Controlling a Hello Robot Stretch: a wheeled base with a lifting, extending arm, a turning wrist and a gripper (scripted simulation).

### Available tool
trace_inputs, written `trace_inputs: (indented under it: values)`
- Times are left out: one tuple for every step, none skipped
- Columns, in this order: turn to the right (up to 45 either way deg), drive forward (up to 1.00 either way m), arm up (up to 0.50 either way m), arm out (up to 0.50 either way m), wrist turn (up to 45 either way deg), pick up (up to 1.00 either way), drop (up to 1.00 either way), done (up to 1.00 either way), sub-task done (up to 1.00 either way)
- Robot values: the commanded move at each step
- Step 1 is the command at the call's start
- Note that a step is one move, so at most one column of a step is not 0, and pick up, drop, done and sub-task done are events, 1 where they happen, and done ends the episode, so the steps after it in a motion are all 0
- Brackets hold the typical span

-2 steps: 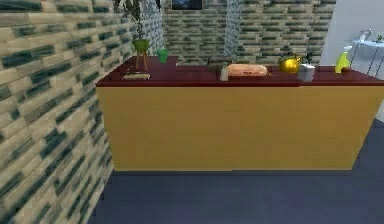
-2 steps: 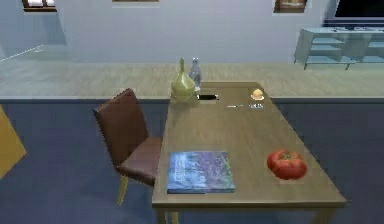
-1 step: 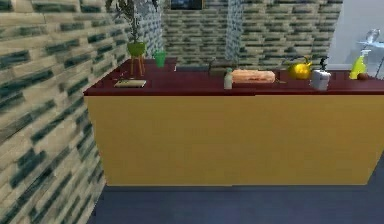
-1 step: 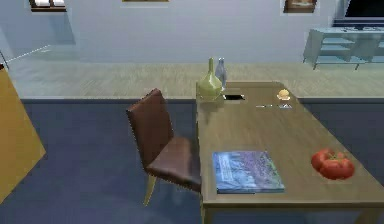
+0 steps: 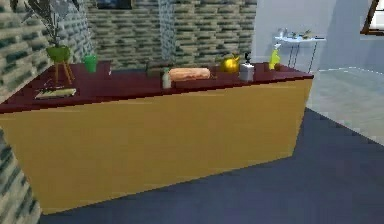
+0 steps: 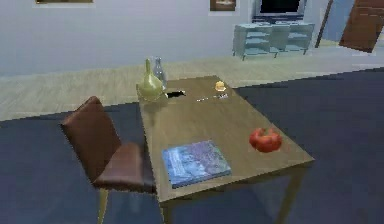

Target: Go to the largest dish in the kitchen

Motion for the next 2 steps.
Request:
trace_inputs:
  values:
    - [0.0, 0.85, 0.00, 0.00, 0.0, 0.00, 0.00, 0.00, 0.00]
    - [0.0, 0.00, 0.00, 0.00, 0.0, 0.00, 0.00, 1.00, 0.00]
